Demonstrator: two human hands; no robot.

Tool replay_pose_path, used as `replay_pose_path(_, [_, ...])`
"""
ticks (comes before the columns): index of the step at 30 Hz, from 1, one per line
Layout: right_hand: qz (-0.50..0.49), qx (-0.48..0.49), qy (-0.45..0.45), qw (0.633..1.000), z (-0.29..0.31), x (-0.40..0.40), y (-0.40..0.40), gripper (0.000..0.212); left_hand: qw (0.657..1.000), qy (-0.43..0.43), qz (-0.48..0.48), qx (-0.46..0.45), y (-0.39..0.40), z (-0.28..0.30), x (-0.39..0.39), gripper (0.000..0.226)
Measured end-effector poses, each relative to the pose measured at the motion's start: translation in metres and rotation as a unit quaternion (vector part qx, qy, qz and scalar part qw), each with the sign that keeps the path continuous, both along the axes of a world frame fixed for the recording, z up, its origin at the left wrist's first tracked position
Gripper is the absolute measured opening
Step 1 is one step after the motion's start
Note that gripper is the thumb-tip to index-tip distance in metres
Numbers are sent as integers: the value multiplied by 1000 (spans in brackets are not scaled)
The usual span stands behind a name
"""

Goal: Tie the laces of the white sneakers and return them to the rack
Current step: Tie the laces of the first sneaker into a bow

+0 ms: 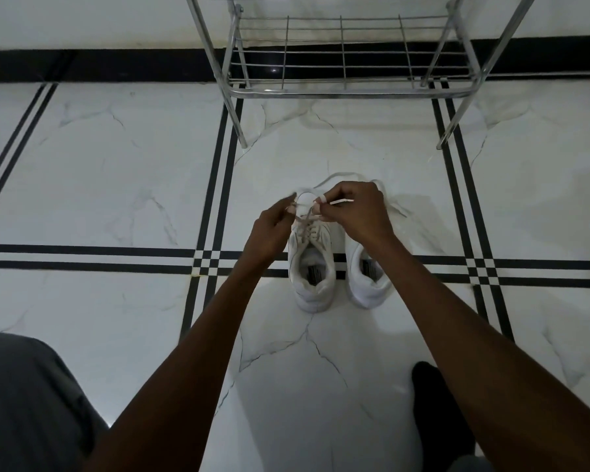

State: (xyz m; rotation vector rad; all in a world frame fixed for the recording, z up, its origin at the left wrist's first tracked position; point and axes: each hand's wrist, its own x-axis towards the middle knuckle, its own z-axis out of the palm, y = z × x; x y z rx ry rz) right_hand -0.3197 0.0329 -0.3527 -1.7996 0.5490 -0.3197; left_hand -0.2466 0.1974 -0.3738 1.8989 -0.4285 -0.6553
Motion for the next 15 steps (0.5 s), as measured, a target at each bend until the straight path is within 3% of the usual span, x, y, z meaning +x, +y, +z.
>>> replay_pose_path(3, [-7, 89, 10, 996, 3, 1, 1, 19, 986, -120, -10, 116, 4, -15, 12, 51])
replay_pose_path(5, [-7, 130, 18, 991, 4, 1, 2, 20, 970, -191, 10, 148, 10, -25, 21, 39])
replay_pose_path(9, [-7, 149, 74, 986, 1, 1, -2, 11, 960, -222, 71, 154, 23, -24, 29, 31])
replay_pose_path(11, [-52, 106, 121, 986, -12, -1, -14, 18, 953, -232, 96, 170, 38, -25, 31, 21])
replay_pose_path(15, [-123, -175, 234, 948, -33, -16, -36, 19, 915, -141, 171, 336, 82, -30, 27, 20])
